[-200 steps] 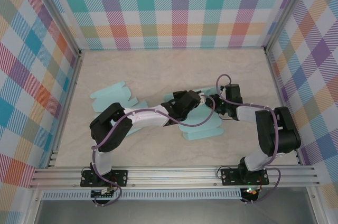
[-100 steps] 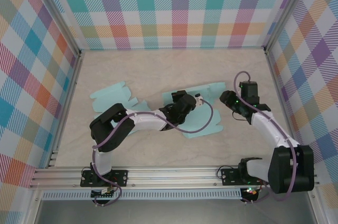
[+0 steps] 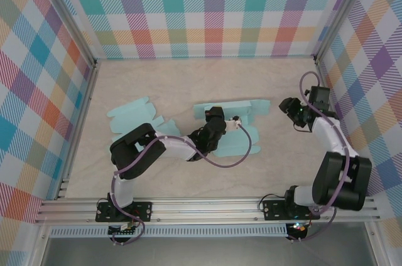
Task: Fold the paper box
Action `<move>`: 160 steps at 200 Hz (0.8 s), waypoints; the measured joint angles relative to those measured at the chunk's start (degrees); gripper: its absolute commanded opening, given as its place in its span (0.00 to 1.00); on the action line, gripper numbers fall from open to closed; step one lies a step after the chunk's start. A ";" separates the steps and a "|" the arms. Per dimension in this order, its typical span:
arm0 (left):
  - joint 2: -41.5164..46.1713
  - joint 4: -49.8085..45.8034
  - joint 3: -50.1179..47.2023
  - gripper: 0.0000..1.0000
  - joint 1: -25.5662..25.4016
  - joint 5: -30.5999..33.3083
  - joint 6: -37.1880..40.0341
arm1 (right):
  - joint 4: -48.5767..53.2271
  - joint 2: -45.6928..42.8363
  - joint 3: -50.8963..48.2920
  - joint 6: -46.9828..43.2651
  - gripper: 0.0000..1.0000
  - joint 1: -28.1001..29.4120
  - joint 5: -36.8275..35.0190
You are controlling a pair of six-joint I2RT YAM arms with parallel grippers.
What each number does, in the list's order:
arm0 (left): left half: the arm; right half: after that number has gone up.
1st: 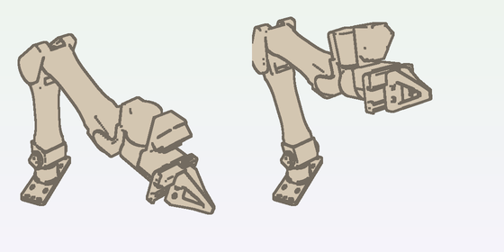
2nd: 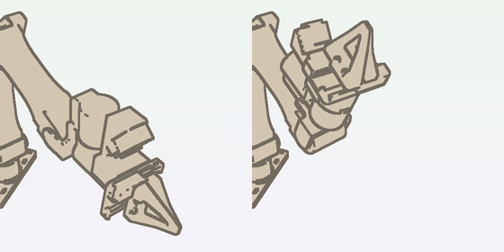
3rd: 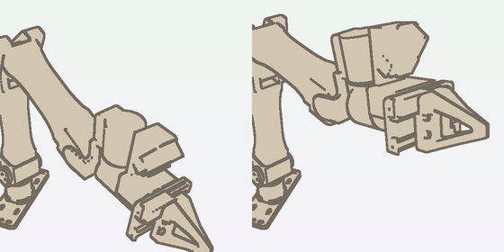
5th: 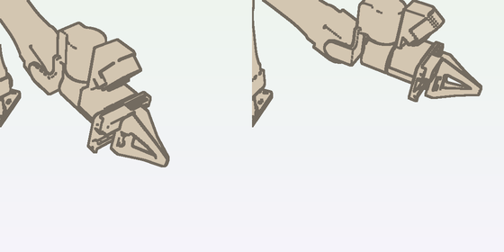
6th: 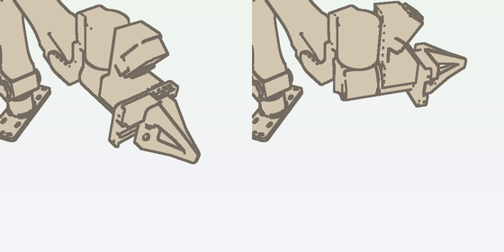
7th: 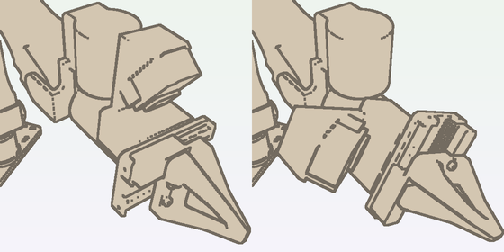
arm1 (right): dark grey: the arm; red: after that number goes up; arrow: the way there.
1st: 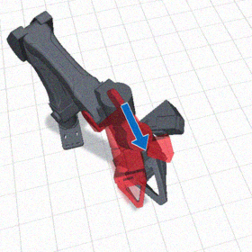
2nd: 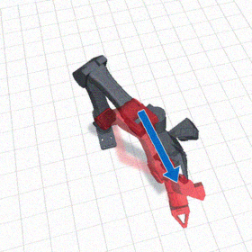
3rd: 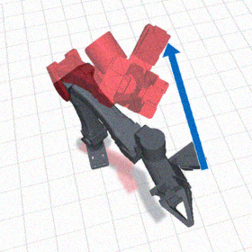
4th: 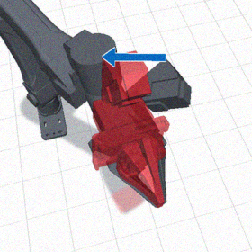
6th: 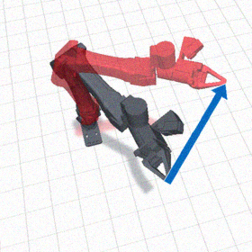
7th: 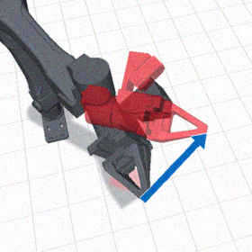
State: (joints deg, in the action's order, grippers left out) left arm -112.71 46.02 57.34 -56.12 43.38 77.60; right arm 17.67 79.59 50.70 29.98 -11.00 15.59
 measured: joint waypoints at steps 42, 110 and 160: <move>-2.89 6.95 0.00 0.00 0.00 -0.50 6.36 | -2.62 13.49 4.57 -0.94 0.44 -0.44 9.51; -5.03 12.74 -0.09 0.00 0.00 -1.49 12.22 | -9.03 26.29 8.94 -0.35 0.41 -0.44 16.57; -5.03 13.66 -0.15 0.00 0.20 -1.51 12.98 | -9.86 27.67 9.16 -0.11 0.41 -0.46 17.16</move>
State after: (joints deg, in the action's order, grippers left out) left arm -117.73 59.68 57.19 -55.92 41.87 90.59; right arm 7.81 107.26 59.86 29.87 -11.46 32.75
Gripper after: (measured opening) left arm 0.049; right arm 0.412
